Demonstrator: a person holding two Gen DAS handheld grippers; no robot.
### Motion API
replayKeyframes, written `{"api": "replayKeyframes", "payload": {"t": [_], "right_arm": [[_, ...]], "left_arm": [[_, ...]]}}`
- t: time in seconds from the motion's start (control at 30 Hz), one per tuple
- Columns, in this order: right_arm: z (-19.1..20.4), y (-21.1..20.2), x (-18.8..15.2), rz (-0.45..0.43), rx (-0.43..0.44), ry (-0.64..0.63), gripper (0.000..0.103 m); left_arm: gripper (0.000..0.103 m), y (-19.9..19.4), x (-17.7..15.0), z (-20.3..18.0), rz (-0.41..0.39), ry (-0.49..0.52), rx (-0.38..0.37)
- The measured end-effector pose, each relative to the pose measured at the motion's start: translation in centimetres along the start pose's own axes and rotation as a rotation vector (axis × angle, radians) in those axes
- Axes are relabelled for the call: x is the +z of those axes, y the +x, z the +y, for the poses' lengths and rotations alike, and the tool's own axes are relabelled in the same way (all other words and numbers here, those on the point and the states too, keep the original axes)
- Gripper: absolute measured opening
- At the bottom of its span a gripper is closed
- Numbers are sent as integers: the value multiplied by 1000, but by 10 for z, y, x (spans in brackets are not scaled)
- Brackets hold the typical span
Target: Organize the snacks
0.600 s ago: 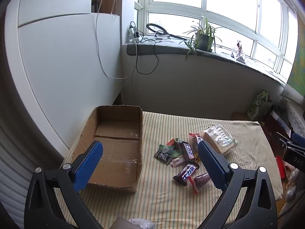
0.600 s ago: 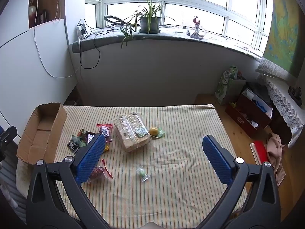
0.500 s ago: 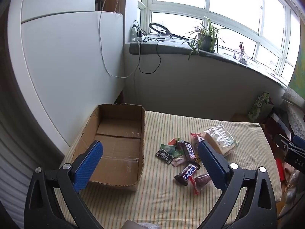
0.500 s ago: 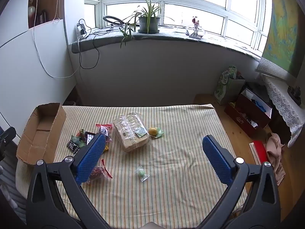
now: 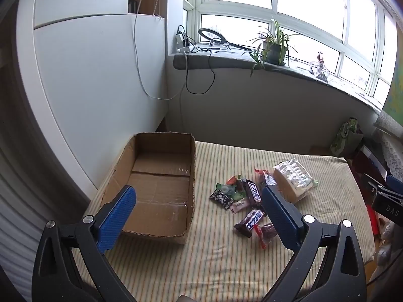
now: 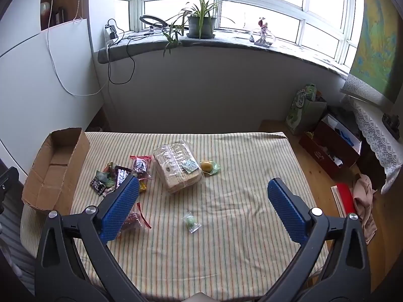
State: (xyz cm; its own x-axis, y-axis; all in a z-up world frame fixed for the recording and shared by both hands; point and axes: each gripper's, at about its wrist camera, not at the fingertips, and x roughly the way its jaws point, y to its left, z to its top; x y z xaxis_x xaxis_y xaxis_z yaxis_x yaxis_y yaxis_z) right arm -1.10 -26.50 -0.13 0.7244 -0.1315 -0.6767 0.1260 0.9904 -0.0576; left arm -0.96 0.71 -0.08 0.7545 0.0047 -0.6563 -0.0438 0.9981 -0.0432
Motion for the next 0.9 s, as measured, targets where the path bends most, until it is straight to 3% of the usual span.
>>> {"api": "replayKeyframes", "payload": {"t": [0.9], "right_arm": [[1, -15, 0, -22, -5, 4, 103]], "left_arm": [[100, -12, -5, -1, -25, -1, -15]]}}
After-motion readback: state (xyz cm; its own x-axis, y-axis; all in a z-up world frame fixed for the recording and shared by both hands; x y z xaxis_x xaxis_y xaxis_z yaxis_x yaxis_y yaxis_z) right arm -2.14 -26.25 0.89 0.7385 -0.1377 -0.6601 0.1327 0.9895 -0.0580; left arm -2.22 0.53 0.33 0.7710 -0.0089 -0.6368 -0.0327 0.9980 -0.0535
